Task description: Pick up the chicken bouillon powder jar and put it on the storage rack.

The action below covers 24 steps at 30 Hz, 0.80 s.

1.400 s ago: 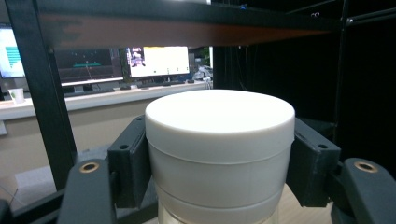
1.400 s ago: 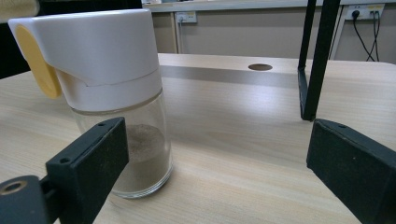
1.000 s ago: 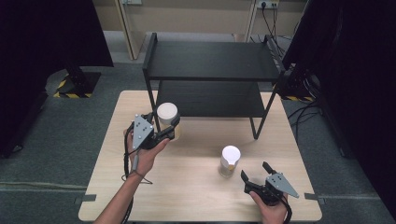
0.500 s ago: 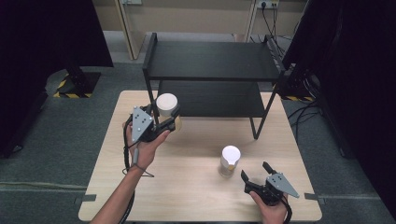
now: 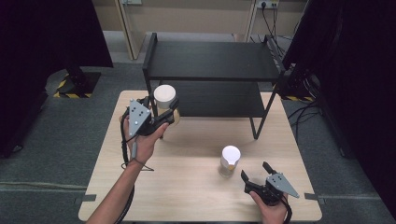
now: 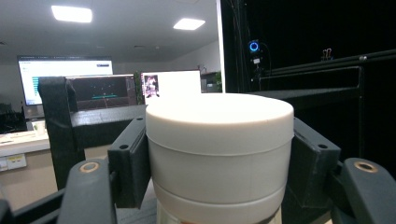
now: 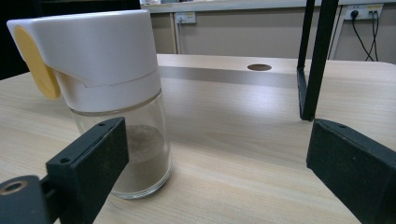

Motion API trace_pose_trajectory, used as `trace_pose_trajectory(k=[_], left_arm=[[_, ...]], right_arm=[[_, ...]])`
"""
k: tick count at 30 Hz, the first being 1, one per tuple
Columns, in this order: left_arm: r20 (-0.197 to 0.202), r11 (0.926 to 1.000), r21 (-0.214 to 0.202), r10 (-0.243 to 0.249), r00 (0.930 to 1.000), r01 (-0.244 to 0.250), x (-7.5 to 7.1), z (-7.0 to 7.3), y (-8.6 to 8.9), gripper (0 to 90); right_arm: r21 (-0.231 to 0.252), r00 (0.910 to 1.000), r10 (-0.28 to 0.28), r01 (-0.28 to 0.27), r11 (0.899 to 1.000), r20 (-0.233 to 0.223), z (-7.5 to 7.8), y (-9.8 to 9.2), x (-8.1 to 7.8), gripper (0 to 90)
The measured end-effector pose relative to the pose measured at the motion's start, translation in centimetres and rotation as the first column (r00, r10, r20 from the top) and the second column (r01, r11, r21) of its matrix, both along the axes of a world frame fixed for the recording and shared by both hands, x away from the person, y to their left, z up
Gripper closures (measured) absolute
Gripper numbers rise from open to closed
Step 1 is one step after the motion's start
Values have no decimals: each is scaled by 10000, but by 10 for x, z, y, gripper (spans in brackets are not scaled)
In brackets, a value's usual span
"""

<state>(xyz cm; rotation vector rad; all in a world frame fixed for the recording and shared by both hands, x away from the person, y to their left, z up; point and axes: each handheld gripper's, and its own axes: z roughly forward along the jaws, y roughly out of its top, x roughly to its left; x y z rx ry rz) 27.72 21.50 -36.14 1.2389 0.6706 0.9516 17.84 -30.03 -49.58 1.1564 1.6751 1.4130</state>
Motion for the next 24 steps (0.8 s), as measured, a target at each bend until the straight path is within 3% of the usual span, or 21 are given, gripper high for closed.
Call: trace_pose_trajectory(k=[24], left_arm=[[422, 9992, -224, 329, 9986, -320, 8, 34, -4, 338]], right_arm=[[44, 10000, -1, 1, 10000, -9, 0, 0, 0, 61]])
